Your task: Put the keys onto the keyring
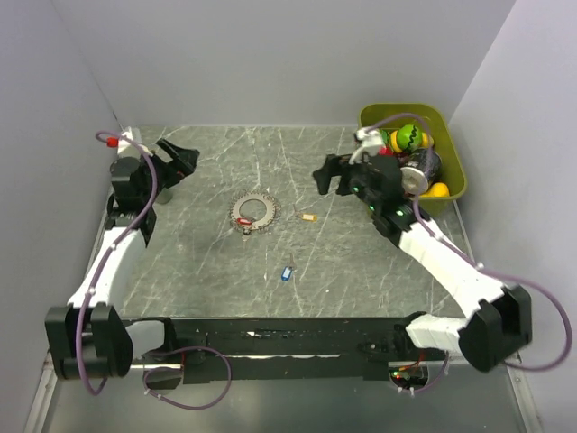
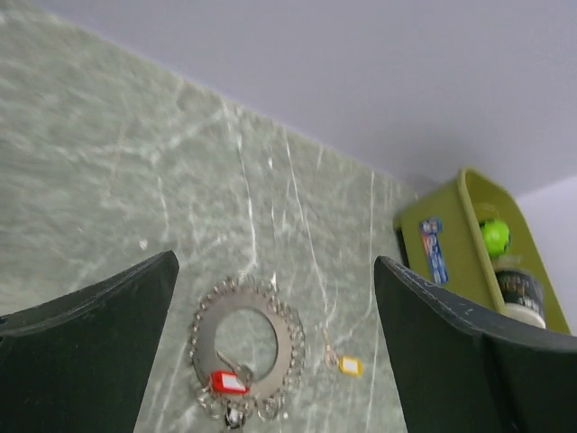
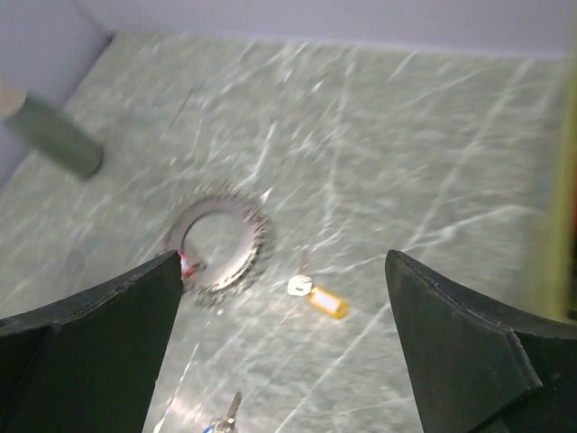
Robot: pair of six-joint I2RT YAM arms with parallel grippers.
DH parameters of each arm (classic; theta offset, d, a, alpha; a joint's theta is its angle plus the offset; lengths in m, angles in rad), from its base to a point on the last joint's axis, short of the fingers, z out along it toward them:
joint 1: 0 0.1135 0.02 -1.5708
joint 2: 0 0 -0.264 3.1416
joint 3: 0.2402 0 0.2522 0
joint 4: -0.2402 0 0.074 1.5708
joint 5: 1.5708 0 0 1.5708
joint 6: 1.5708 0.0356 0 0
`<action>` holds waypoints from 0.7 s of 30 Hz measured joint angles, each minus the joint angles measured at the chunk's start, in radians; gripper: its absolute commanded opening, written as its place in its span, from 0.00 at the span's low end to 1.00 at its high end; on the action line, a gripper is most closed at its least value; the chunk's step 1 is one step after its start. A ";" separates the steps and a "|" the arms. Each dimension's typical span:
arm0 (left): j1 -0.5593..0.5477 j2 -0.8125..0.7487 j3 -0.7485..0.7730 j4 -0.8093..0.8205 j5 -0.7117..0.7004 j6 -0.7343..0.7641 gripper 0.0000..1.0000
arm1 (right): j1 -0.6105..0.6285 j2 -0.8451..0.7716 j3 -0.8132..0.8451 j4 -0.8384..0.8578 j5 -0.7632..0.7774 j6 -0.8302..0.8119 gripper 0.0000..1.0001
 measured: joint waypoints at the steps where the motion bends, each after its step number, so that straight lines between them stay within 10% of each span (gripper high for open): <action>1: -0.002 0.029 0.013 -0.005 0.025 0.000 0.96 | 0.018 0.040 0.024 -0.015 -0.011 -0.004 1.00; 9: -0.175 0.323 0.278 -0.210 0.047 0.083 0.97 | 0.045 0.302 0.117 -0.123 -0.092 0.023 0.95; 21: -0.371 0.762 0.471 -0.414 0.081 0.105 0.96 | 0.049 0.630 0.182 -0.240 -0.203 0.093 0.63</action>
